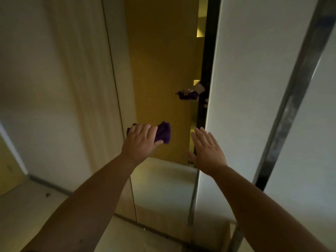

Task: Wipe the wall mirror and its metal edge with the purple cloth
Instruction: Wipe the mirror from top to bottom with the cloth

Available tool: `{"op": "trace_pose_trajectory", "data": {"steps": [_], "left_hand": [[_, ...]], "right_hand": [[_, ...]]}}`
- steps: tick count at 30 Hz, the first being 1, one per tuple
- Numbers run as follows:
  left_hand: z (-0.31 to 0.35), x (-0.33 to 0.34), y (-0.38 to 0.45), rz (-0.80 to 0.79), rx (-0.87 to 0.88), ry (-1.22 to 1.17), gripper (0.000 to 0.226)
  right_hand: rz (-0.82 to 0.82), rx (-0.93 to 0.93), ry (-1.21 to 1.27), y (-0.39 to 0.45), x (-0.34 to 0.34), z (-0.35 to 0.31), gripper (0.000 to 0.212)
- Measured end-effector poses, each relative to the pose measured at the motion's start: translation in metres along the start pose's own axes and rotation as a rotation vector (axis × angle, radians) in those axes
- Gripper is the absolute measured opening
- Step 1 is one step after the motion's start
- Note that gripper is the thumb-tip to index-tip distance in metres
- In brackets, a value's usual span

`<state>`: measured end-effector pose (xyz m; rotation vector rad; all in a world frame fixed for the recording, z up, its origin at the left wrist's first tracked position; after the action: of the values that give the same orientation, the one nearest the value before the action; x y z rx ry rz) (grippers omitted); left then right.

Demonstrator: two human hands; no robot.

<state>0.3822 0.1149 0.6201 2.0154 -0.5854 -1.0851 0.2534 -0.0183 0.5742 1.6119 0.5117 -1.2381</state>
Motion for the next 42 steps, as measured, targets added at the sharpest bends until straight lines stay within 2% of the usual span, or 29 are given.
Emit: {"op": "trace_pose_trajectory", "data": {"steps": [3,8,17,22,28,35,42], "left_hand": [[-0.043,-0.009,0.020,0.047,-0.016,0.049,0.054],[-0.102,-0.009,0.061,0.099,-0.052,0.115,0.056],[-0.166,0.008,0.158,0.234,-0.112,0.188,0.057],[-0.204,0.019,0.206,0.308,-0.150,0.229,0.056],[-0.254,0.034,0.247,0.380,-0.180,0.248,0.057],[-0.303,0.054,0.286,0.449,-0.101,0.227,0.058],[-0.359,0.055,0.336,0.564,-0.067,0.107,0.057]], "right_hand": [[0.061,-0.002,-0.026,0.044,-0.024,-0.018,0.072],[0.171,-0.055,-0.075,0.110,-0.059,-0.037,0.071],[0.354,-0.140,-0.127,0.230,-0.115,-0.023,0.071],[0.399,-0.180,-0.212,0.297,-0.142,-0.017,0.068],[0.491,-0.225,-0.288,0.362,-0.168,-0.028,0.083],[0.580,-0.147,-0.397,0.417,-0.185,-0.042,0.071],[0.720,0.009,-0.442,0.451,-0.234,-0.039,0.072]]}}
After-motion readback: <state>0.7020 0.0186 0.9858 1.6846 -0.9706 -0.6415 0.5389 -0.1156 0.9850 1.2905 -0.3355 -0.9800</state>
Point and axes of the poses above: each hand's wrist, its own y-axis towards the middle knuckle, its own x-axis out of the palm, z = x × y, the point moved 10 cm from there along y, towards the middle knuckle, and after that the axes turned 1 degree about y, right-handed, at the moved point
